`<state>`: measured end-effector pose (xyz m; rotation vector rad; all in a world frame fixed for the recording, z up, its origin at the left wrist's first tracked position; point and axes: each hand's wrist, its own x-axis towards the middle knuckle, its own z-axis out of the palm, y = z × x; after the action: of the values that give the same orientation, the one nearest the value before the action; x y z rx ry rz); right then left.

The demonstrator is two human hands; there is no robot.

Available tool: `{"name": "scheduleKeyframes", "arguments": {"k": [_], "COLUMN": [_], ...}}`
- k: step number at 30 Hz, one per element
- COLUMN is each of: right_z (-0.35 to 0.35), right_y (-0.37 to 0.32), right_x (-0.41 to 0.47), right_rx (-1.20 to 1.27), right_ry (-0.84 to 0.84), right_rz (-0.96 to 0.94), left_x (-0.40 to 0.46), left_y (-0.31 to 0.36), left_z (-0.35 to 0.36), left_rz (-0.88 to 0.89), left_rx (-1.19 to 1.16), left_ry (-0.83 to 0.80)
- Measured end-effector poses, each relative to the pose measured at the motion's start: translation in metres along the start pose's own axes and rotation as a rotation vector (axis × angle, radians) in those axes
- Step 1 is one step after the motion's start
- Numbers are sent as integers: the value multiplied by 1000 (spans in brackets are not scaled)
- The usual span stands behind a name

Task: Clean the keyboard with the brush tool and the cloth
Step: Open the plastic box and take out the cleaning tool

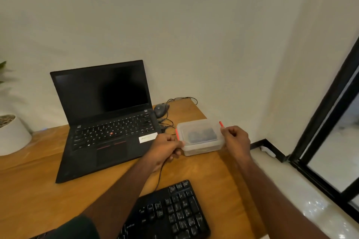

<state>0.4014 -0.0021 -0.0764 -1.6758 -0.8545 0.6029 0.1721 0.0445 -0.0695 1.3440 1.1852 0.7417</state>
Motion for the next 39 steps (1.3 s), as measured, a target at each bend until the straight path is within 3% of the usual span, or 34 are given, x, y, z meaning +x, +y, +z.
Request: {"name": "scheduleKeyframes", "arguments": {"k": [7, 19, 28, 32, 36, 39], "right_z": [6, 15, 14, 11, 17, 25], "right_y": [7, -9, 3, 0, -8, -5], "right_x": [-33, -52, -45, -51, -60, -61], "right_rx": [-170, -335, -400, -420, -433, -588], "right_ry": [-153, -198, -159, -24, -266, -392], "right_rz": [-39, -113, -73, -208, -481, -493], "left_x": [-43, -54, -55, -56, -55, -55], "left_y": [-9, -12, -9, -6, -5, -7], "left_z": [-30, -34, -35, -34, -33, -35], "left_rz": [-62, -61, -74, -87, -100, -103], "left_rx": [40, 6, 19, -8, -18, -35], "left_ry": [47, 144, 143, 143, 150, 153]}}
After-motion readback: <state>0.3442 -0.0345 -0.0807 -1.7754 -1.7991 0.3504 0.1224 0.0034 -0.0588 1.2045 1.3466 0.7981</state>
